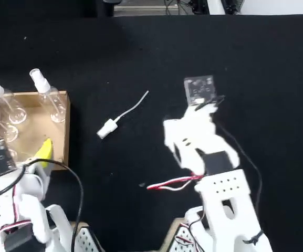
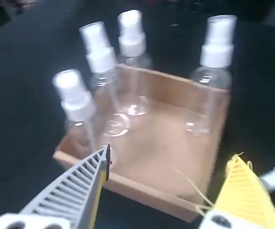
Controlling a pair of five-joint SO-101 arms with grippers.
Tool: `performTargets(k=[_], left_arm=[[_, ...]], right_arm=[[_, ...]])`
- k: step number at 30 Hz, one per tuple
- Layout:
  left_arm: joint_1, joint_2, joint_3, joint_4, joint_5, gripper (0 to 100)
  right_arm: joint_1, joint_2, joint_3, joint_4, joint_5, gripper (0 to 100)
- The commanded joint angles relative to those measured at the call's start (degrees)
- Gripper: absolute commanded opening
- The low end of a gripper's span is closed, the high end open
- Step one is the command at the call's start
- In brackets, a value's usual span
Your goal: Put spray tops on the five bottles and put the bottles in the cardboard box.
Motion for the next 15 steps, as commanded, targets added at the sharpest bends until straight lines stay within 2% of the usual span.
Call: performTargets(k=[1, 5, 9, 13, 15], left_arm=[[7.1, 0.4, -3.6, 0.3, 0.0, 35], [19.3, 1.0, -1.5, -3.7, 1.9, 35], [29.5, 1.1, 5.2, -7.9, 1.2, 35], [32.7, 1.1, 14.3, -14.0, -3.7, 35], [33.6, 1.1, 17.8, -17.3, -3.6, 35]], right_arm=[[6.9, -0.6, -8.3, 5.3, 0.2, 16.6], [13.7, 3.4, -14.8, 9.1, 0.6, 16.9], [19.6, 15.3, -22.5, 14.2, 6.6, 16.7], [27.8, 30.0, -30.1, 14.6, 9.2, 16.7], [28.8, 37.1, -33.7, 14.6, 9.3, 16.7]])
